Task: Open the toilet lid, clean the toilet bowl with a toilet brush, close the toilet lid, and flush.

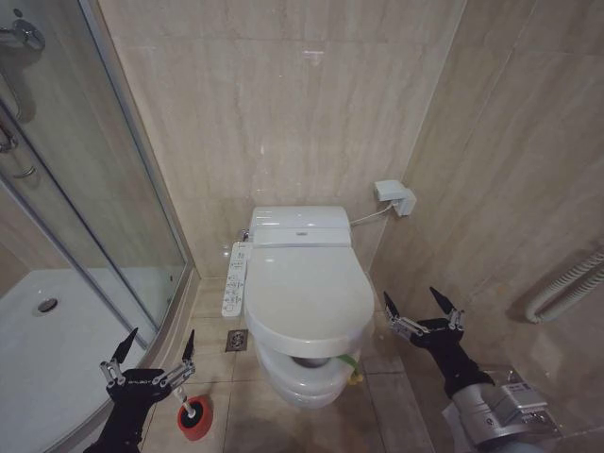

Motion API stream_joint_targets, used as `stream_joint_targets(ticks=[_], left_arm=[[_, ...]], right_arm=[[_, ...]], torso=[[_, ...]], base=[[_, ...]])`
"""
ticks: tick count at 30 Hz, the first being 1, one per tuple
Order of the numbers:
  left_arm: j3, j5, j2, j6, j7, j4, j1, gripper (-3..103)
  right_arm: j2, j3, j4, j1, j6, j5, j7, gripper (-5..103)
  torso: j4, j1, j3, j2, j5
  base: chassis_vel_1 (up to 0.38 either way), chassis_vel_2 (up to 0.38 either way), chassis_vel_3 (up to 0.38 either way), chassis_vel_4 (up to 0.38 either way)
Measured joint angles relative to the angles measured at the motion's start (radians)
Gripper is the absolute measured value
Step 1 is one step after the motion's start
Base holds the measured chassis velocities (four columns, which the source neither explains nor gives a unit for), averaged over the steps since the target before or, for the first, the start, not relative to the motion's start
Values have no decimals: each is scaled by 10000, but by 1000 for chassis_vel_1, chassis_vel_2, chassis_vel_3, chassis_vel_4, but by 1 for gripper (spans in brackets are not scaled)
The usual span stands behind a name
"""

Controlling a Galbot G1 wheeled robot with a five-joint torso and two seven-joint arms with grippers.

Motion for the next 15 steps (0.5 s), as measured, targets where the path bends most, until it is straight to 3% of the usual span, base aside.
stream_joint_targets(ticks=[15], left_arm=[[0,0,0,0,0,0,0,100]], right_arm=[[99,-162,-48,140,126,53,183,100]], torso=[[0,0,0,0,1]], base=[[0,0,0,0]])
